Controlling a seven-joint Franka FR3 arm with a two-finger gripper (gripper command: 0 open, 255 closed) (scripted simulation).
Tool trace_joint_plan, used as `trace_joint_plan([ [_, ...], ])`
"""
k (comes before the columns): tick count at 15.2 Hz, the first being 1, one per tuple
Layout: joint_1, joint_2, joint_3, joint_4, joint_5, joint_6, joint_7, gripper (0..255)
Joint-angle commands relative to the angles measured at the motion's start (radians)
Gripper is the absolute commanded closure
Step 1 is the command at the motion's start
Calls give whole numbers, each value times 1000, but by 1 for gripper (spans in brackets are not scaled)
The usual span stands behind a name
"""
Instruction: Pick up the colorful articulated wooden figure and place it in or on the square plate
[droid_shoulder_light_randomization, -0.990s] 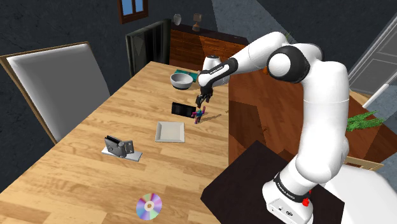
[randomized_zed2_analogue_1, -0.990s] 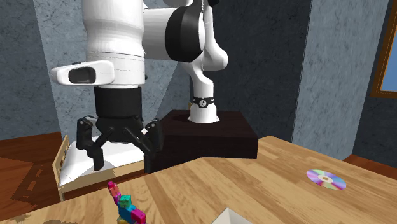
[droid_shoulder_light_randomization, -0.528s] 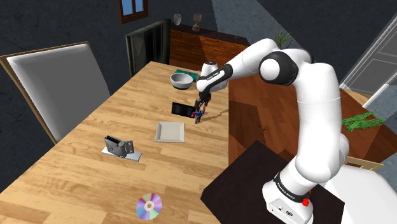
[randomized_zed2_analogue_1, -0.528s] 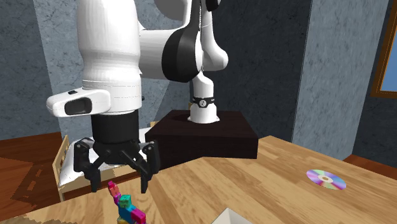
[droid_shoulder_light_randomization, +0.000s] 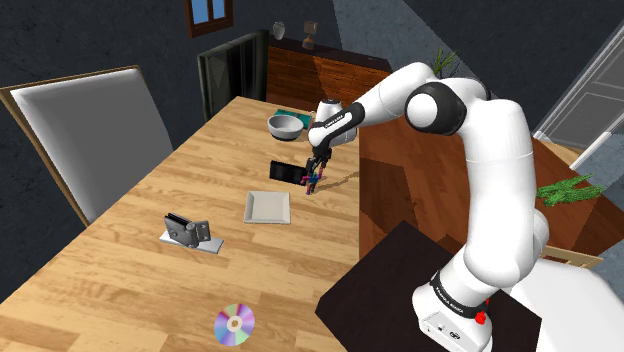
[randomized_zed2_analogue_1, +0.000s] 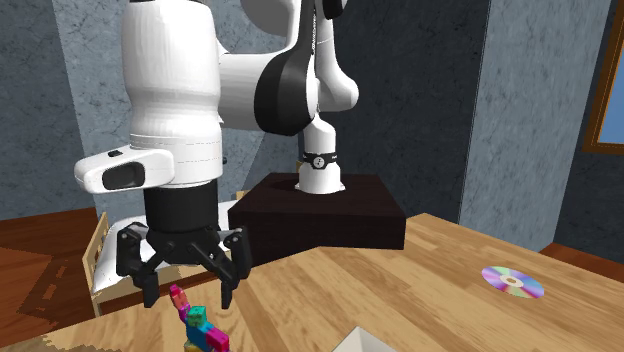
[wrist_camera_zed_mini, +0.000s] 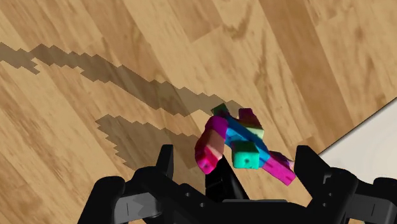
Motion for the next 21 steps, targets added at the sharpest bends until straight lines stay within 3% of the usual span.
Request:
trace_joint_plan([
  [1, 0, 0, 0, 0, 0, 0, 0, 255],
  [10, 0, 0, 0, 0, 0, 0, 0, 255],
  [21, 5, -104, -6, -3, -6, -100, 0, 255],
])
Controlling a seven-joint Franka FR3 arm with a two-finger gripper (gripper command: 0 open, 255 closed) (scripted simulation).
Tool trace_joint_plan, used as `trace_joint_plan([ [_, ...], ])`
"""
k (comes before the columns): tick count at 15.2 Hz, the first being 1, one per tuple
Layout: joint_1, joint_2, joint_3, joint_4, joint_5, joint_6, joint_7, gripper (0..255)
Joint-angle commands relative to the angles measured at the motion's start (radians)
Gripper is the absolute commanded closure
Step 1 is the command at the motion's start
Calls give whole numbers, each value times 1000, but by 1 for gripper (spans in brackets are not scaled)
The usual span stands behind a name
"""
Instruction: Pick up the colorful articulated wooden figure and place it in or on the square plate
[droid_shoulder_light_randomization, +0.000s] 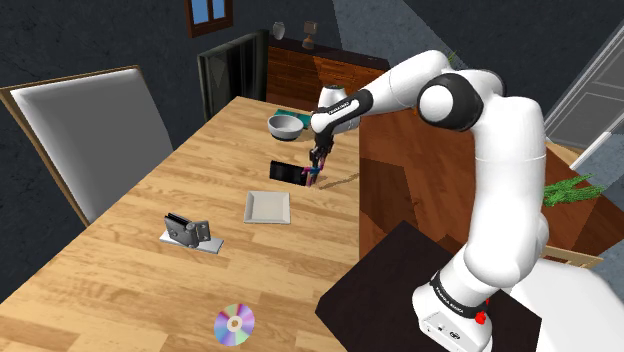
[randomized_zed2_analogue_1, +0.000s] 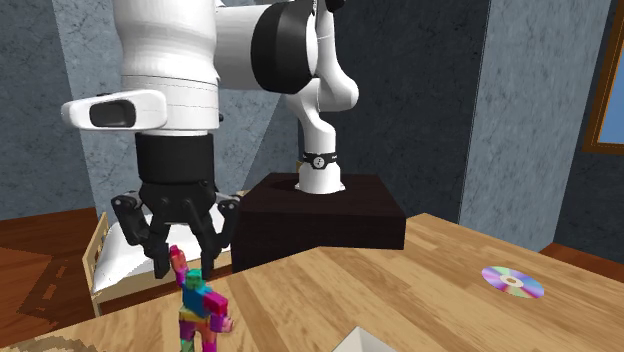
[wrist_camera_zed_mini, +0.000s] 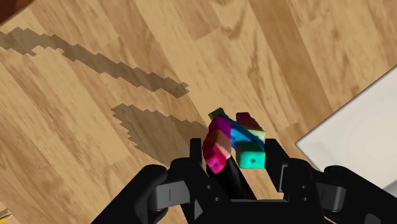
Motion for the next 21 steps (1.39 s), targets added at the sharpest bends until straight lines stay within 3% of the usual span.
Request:
trace_joint_plan([
  [1, 1, -17, -1, 3, -1, -20, 0, 255],
  [7, 2, -59, -3, 12, -4, -72, 0, 255],
  [21, 219, -80, 57, 107, -44, -201, 290, 255],
])
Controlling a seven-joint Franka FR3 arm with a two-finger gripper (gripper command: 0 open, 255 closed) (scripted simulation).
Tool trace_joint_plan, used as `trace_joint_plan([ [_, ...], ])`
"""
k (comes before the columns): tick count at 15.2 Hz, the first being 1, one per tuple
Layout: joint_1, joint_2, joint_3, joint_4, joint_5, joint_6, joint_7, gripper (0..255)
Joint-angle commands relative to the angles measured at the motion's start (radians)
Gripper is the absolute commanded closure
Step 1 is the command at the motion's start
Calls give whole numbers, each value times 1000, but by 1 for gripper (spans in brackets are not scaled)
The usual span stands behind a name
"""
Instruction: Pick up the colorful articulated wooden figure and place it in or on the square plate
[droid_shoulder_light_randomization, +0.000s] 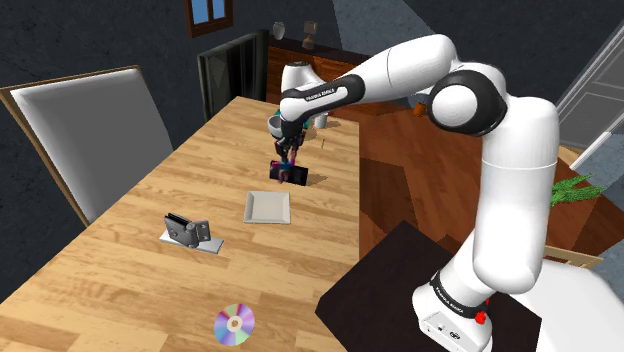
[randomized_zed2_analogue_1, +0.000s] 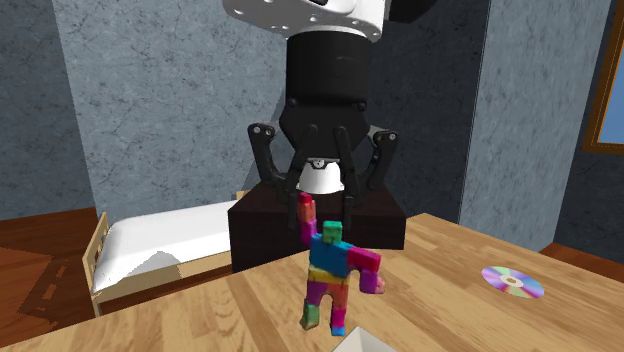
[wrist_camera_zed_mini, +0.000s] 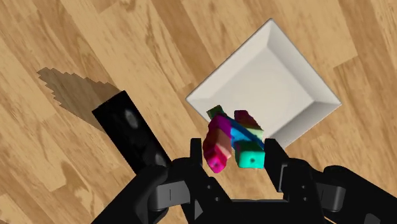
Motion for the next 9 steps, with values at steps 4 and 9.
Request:
trace_joint_plan([
  [4, 59, 28, 18, 62, -9, -39, 80, 255],
  [9, 59, 60, 18, 42, -10, 13, 83, 255],
])
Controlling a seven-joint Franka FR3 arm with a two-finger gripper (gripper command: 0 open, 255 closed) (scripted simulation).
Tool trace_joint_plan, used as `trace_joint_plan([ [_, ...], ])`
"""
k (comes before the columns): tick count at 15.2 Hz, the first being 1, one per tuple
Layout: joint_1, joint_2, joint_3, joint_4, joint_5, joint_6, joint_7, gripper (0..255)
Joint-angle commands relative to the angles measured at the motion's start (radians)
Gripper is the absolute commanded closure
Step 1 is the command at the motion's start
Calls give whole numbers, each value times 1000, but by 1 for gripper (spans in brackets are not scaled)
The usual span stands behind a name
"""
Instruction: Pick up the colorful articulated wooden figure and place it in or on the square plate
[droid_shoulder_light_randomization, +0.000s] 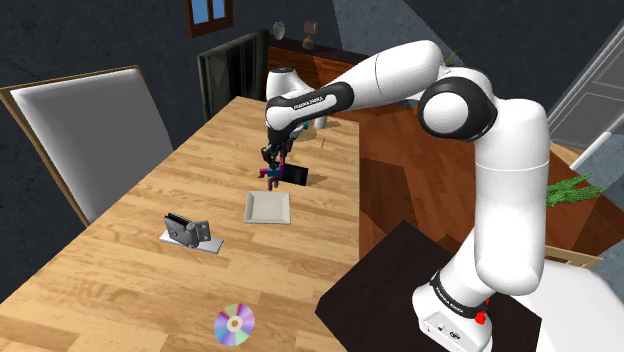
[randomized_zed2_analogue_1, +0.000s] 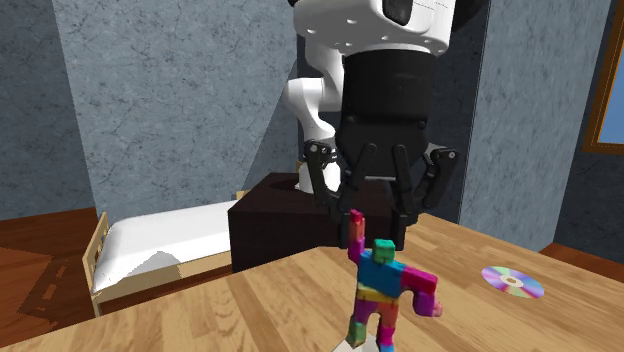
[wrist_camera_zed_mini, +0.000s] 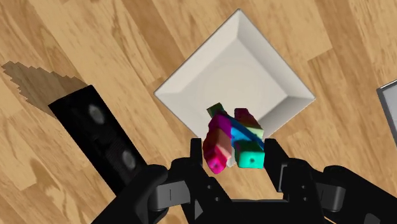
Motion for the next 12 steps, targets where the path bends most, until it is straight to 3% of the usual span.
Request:
trace_joint_plan([
  [1, 1, 13, 0, -8, -1, 21, 2, 255],
  [12, 0, 98, -1, -29, -3, 128, 8, 255],
])
